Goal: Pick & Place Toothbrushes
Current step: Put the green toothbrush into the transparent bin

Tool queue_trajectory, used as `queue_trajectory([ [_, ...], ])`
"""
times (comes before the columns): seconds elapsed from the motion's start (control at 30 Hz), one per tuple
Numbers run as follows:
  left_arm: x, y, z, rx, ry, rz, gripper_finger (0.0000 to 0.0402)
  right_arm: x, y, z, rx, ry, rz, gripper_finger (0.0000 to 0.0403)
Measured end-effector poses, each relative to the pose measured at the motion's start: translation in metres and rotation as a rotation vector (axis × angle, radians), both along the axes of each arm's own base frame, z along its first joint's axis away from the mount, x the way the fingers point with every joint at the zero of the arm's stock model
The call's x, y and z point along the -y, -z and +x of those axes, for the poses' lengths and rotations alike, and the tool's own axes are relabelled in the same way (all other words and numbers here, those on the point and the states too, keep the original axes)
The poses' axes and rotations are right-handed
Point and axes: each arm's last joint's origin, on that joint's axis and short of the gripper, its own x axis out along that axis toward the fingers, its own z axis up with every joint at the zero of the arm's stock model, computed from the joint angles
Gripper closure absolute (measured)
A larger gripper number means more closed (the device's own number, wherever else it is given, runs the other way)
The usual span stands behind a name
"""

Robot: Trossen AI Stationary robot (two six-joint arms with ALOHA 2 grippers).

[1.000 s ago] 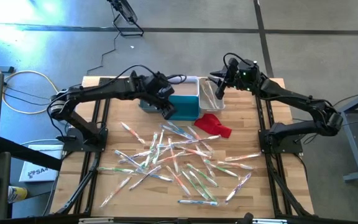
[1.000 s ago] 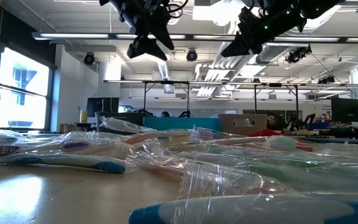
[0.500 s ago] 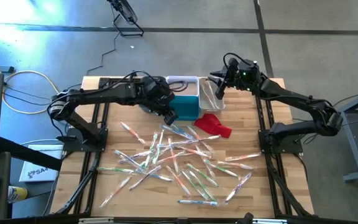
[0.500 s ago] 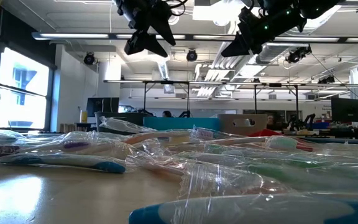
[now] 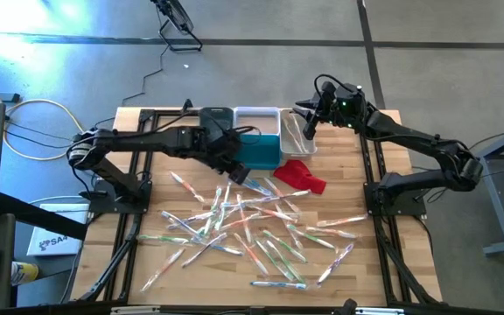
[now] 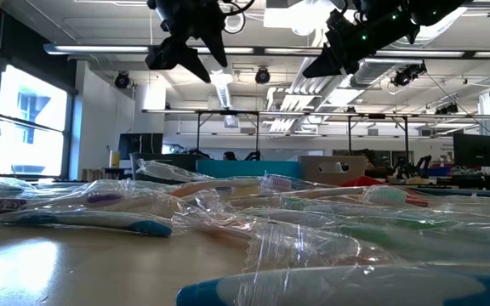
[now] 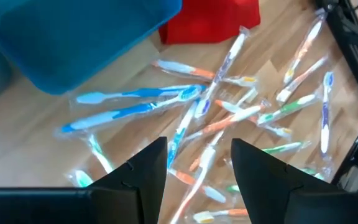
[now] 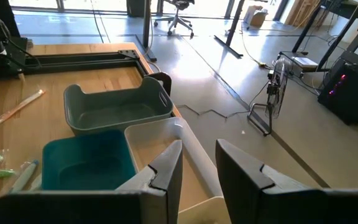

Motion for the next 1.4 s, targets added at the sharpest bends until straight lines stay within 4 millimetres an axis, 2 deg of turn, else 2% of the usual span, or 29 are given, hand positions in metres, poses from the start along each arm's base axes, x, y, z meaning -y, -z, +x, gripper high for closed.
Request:
queue_trajectory([
  [0.27,0.017,0.0,0.001,0.008,-0.148,-0.098,0.0227,0.0,0.0,0.0,0.0,0.0,0.0,0.0312],
  [0.4,0.027,0.0,0.002,0.009,-0.164,-0.137,0.0227,0.0,0.0,0.0,0.0,0.0,0.0,0.0312],
  [0.53,0.027,0.002,-0.001,-0.021,-0.162,-0.153,0.0227,0.0,0.0,0.0,0.0,0.0,0.0,0.0312],
  [0.7,0.012,0.009,-0.014,-0.173,-0.143,-0.161,0.0244,0.0,0.0,0.0,0.0,0.0,0.0,0.0312],
  [1.03,-0.032,0.014,-0.031,-0.275,-0.008,-0.153,0.035,0.0,0.0,0.0,0.004,0.003,0.007,0.0312],
  [1.2,-0.036,0.011,-0.047,-0.312,0.0,-0.139,0.0395,0.0,0.0,0.0,0.004,0.003,0.008,0.0312],
  [1.4,-0.03,0.015,-0.075,-0.268,-0.114,-0.148,0.0399,0.0,0.001,0.0,-0.002,0.003,0.015,0.0312],
])
